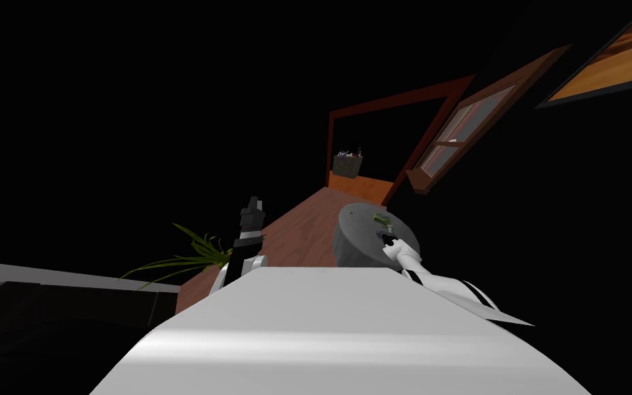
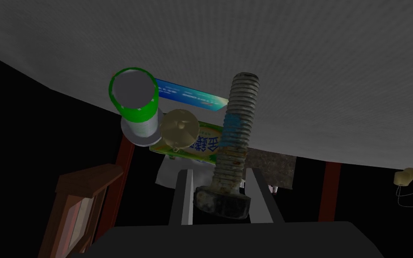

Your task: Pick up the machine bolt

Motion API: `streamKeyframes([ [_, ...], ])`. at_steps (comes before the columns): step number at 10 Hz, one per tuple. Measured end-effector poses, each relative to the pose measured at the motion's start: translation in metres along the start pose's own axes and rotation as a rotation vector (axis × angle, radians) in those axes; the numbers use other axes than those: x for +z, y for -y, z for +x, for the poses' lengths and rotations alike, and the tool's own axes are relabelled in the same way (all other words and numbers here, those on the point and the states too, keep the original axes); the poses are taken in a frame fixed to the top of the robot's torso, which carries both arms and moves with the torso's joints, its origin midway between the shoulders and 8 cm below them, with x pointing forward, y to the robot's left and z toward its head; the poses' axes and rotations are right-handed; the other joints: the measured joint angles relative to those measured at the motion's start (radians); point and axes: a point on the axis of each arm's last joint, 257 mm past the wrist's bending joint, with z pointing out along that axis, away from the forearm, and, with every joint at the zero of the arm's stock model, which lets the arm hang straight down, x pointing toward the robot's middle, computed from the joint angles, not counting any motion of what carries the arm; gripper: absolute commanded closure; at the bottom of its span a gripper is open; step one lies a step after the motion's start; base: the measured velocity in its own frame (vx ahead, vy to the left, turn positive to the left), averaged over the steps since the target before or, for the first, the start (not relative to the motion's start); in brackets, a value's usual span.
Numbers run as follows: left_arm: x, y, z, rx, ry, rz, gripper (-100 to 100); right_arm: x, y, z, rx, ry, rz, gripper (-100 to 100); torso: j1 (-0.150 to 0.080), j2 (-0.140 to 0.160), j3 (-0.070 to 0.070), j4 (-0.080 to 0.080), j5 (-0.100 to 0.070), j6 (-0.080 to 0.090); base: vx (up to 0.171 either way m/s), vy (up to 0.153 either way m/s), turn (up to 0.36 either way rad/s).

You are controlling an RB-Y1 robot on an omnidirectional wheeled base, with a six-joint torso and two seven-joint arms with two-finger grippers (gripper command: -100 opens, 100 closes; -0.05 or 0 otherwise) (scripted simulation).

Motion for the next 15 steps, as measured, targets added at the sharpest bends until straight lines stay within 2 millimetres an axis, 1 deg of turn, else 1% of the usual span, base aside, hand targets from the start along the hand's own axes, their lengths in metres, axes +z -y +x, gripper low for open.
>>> streamKeyframes([
  [2, 0.000, 0.000, 0.000, 0.000, 0.000, 0.000, 0, 0.000, 0.000, 0.000, 0.000, 0.000, 0.000, 100, 0.000, 0.000, 0.000, 0.000, 0.000, 0.000, 0.000, 0.000, 0.000],
  [3, 0.000, 0.000, 0.000, 0.000, 0.000, 0.000, 0, 0.000, 0.000, 0.000, 0.000, 0.000, 0.000, 0, 0.000, -0.001, 0.000, 0.000, 0.000, 0.000, 0.000, 0.000, 0.000],
  [4, 0.000, 0.000, 0.000, 0.000, 0.000, 0.000, 0, 0.000, 0.000, 0.000, 0.000, 0.000, 0.000, 100, 0.000, -0.001, 0.000, 0.000, 0.000, 0.000, 0.040, 0.016, -0.177],
  [6, 0.000, 0.000, 0.000, 0.000, 0.000, 0.000, 0, -0.002, 0.000, -0.010, -0.015, 0.021, -0.013, 100, 0.002, -0.005, -0.002, -0.001, 0.001, 0.003, 0.119, 0.055, -0.319],
  [7, 0.000, 0.000, 0.000, 0.000, 0.000, 0.000, 0, -0.003, 0.001, -0.016, -0.025, 0.033, -0.019, 100, 0.004, -0.007, -0.004, -0.001, 0.001, 0.002, 0.081, 0.041, -0.064],
  [8, 0.000, 0.000, 0.000, 0.000, 0.000, 0.000, 0, -0.004, 0.001, -0.017, -0.034, 0.038, -0.025, 100, 0.003, -0.006, -0.004, -0.001, 0.000, -0.001, 0.054, 0.028, -0.116],
  [10, 0.000, 0.000, 0.000, 0.000, 0.000, 0.000, 0, -0.007, -0.009, -0.026, -0.050, 0.058, -0.054, 100, 0.002, -0.006, -0.003, -0.001, 0.001, 0.002, 0.082, 0.034, -0.195],
  [15, 0.000, 0.000, 0.000, 0.000, 0.000, 0.000, 0, -0.014, -0.029, -0.025, -0.094, 0.067, -0.113, 100, 0.002, -0.004, -0.002, -0.001, 0.000, -0.001, 0.050, 0.036, -0.136],
])
